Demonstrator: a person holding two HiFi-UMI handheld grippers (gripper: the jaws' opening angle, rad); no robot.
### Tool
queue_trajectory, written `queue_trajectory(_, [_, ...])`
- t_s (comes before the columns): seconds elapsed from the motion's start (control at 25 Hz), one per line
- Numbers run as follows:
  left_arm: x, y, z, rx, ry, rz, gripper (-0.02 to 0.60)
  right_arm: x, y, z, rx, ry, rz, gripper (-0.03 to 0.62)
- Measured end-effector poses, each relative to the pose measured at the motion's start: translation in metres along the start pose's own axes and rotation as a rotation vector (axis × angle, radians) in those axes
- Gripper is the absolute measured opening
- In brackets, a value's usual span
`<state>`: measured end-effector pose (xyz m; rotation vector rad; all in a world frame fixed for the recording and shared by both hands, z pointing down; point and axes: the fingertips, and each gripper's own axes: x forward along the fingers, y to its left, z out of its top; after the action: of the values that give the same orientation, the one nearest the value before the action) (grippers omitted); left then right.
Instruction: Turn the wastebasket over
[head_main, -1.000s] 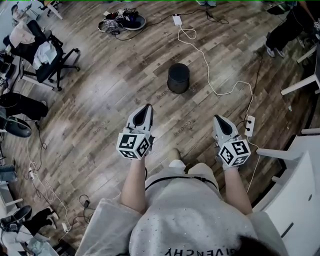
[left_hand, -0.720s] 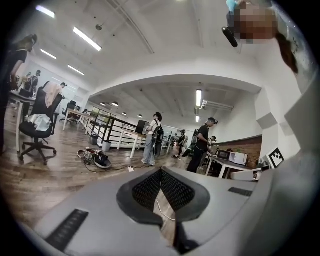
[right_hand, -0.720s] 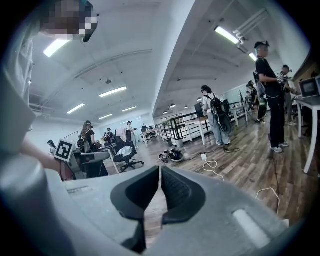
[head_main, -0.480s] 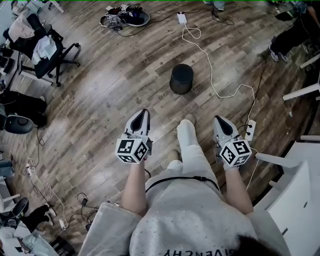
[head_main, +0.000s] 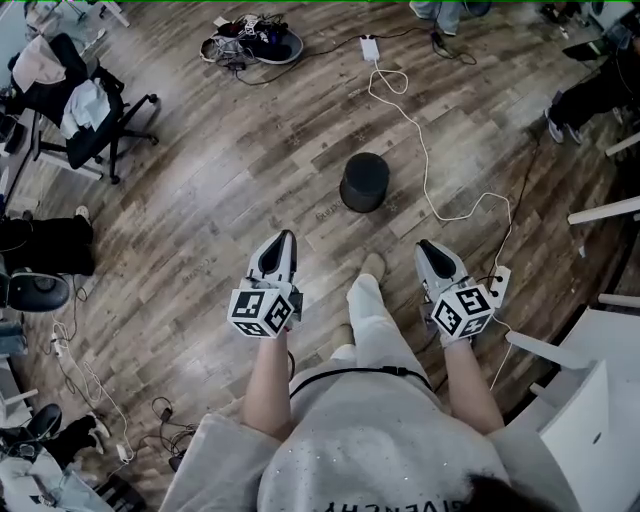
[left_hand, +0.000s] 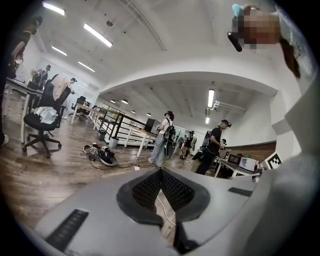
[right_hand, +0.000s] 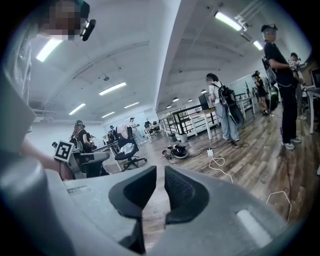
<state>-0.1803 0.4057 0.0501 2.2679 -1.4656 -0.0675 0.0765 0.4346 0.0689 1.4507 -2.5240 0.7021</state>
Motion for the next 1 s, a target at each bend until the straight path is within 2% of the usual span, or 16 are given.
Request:
queue_trajectory(0.52, [0.135,0.026,-0.011,-0.039,0.081,0.021,-0.002,0.096,-0.095,0.015,0.06,0.11,0.024,0.048])
queue_trajectory(1.0, [0.212,0.037,-0.03,-0.049,0.143,0.054,-0.002,0.16,-0.154,0.014,0.111,0.161,0.075,0.048])
